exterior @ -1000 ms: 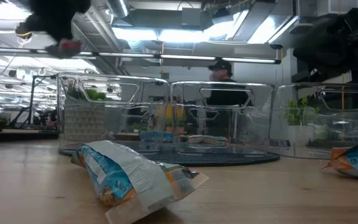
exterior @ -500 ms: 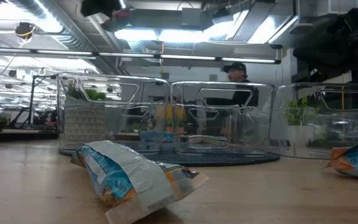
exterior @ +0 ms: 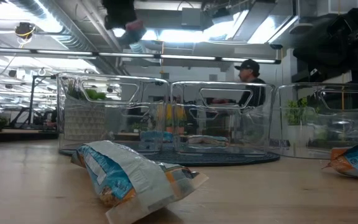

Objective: Pick and place Granola Bars by type
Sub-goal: Put the red granola bar into the left transparent bin

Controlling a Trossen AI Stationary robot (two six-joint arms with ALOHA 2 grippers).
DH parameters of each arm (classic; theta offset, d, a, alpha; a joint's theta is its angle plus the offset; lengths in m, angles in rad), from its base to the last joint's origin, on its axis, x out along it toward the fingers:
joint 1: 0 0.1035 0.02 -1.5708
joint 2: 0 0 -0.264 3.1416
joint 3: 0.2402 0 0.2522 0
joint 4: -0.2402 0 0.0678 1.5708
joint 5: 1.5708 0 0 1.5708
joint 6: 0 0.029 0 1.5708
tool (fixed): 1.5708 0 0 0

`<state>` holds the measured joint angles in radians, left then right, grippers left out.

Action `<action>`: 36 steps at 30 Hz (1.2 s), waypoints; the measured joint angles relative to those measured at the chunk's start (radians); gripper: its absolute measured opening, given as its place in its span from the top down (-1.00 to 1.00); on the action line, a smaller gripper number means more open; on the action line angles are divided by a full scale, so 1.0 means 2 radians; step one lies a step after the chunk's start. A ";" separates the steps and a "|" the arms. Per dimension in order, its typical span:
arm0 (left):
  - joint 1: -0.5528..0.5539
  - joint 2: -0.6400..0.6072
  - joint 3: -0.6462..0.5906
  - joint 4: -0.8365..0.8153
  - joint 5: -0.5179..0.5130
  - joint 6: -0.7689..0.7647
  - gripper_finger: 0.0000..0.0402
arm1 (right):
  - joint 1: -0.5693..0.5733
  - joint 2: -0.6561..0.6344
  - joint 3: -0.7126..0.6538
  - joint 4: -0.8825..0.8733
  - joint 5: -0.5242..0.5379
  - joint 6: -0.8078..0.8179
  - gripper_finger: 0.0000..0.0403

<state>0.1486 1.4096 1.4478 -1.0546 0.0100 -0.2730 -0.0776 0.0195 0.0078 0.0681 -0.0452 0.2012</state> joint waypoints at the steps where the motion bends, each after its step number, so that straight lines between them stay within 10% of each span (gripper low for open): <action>1: 0.000 0.010 0.000 0.000 0.008 0.009 0.86 | 0.000 0.000 0.000 0.000 0.000 0.000 0.96; 13: 0.000 0.075 -0.004 0.003 0.041 0.099 0.85 | 0.000 0.000 0.000 0.000 0.000 0.000 0.96; 36: 0.045 0.068 -0.214 0.182 0.095 0.105 0.85 | 0.000 0.000 0.000 -0.001 0.000 0.000 0.96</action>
<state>0.2382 1.5463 1.0188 -0.6912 0.2009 -0.0632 -0.0776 0.0194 0.0078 0.0666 -0.0456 0.2016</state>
